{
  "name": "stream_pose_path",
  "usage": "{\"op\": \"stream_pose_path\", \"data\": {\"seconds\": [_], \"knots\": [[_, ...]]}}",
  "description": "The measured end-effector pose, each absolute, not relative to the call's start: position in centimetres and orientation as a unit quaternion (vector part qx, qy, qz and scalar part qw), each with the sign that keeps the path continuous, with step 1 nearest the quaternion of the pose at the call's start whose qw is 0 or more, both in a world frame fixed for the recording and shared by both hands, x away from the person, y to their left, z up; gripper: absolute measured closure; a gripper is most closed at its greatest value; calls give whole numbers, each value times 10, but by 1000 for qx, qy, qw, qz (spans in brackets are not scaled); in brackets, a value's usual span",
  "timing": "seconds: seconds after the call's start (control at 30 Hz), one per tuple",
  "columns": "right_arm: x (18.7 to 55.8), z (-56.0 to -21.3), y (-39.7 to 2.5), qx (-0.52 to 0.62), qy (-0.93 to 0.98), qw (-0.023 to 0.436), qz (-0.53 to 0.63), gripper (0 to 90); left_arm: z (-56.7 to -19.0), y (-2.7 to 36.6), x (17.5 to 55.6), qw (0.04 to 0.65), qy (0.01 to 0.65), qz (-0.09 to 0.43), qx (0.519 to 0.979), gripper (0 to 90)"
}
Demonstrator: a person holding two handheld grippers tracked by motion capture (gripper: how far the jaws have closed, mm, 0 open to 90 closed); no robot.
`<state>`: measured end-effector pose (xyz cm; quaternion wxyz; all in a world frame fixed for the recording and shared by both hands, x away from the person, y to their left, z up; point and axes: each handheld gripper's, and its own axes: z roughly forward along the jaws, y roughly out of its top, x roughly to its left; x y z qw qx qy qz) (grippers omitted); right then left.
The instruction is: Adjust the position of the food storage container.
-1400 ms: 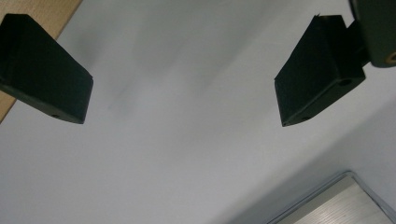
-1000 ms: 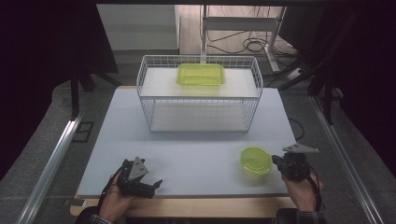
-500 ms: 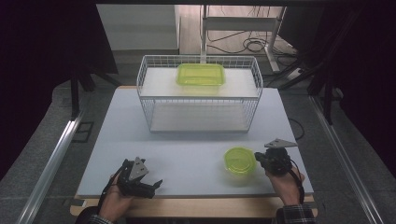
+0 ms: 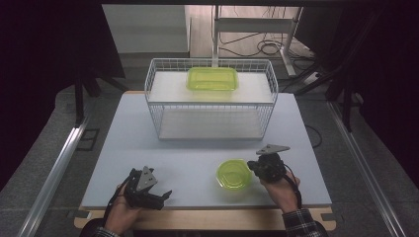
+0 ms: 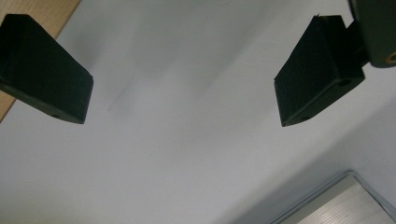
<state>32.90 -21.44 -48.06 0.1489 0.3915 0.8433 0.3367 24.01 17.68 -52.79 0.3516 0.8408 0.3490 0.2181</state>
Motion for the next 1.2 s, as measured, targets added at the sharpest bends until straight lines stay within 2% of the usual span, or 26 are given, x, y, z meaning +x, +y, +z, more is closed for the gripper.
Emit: {"op": "stream_pose_path", "data": {"seconds": [0.13, 0.33, 0.53, 0.7, 1.2], "knots": [[328, -481, -203, 380, 849, 145, 337, 865, -528, 177, 240, 352, 349, 219, 841, 42], [320, -481, -213, 389, 848, 149, 329, 862, -528, 177, 240, 351, 348, 219, 841, 43], [285, -474, -222, 375, 853, 129, 340, 888, -528, 176, 240, 349, 346, 220, 843, 43], [270, -472, -217, 361, 856, 108, 354, 892, -528, 175, 241, 348, 346, 218, 843, 43], [278, -475, -180, 320, 872, 81, 361, 892, -528, 175, 241, 348, 345, 218, 844, 44]]}}
